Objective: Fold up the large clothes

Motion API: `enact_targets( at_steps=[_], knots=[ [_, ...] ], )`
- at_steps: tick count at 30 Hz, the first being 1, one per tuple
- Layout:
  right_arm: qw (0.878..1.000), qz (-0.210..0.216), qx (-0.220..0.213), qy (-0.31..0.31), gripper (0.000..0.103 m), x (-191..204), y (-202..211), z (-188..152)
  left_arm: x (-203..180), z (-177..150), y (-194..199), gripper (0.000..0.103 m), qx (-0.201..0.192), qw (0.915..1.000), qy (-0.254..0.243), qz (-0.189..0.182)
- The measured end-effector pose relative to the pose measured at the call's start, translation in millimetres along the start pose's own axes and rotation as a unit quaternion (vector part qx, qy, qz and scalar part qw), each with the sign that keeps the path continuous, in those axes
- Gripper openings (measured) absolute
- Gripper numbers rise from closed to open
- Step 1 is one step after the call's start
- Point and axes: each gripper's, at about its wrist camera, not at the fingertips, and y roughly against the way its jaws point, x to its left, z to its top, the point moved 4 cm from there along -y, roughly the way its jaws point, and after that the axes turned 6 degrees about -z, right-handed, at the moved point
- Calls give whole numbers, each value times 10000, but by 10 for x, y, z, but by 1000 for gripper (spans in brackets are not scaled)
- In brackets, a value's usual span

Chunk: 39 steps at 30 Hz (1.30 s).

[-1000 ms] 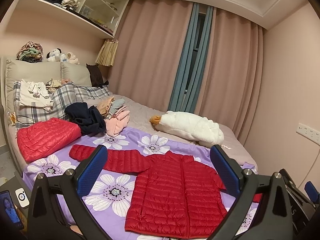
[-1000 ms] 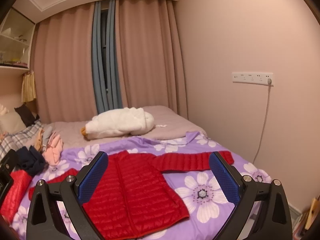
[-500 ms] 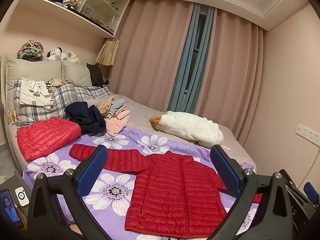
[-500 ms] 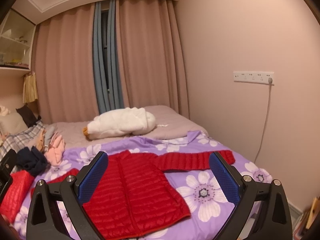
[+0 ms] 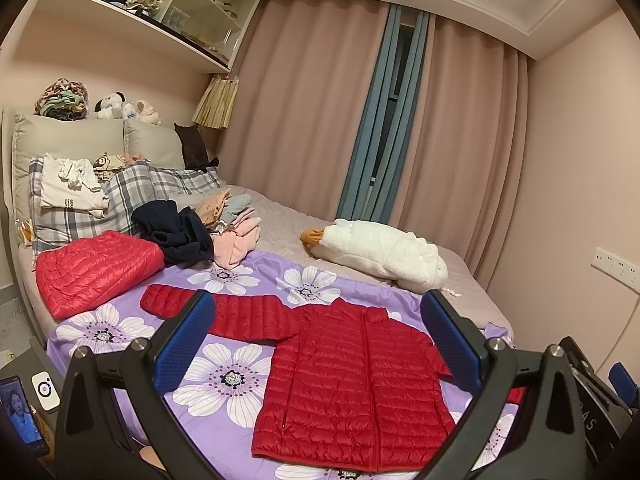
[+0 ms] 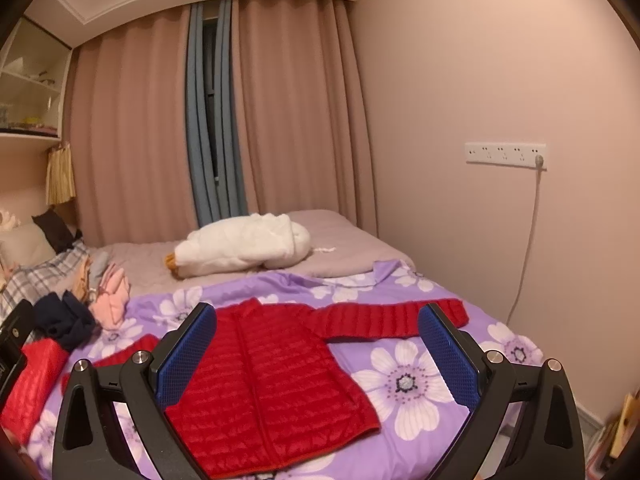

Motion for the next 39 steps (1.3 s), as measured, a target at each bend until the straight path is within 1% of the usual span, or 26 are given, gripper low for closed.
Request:
enact_targets(
  at_steps=[5, 12, 20, 25, 30, 34, 39],
  knots=[
    [10000, -26, 9, 41, 100, 12, 13, 1, -28, -34, -17, 103, 93, 9999, -39, 26],
    [9999, 51, -45, 75, 100, 39, 50, 30, -39, -7, 41, 103, 24, 10000, -60, 5],
    [9997, 196, -36, 150, 100, 93, 55, 17, -6, 1, 67, 103, 27, 9996, -33, 281],
    [9995, 215, 41, 240, 100, 135, 42, -10, 8, -13, 99, 103, 27, 9997, -30, 231],
    [9992, 287, -24, 279, 100, 171, 85, -5, 48, 13, 92, 103, -1, 9996, 30, 288],
    [9995, 195, -15, 245, 100, 142, 55, -6, 67, -8, 53, 103, 53, 9994, 34, 336],
    [9995, 190, 69, 255, 100, 151, 33, -27, 84, -17, 71, 103, 71, 9994, 43, 336]
  ],
)
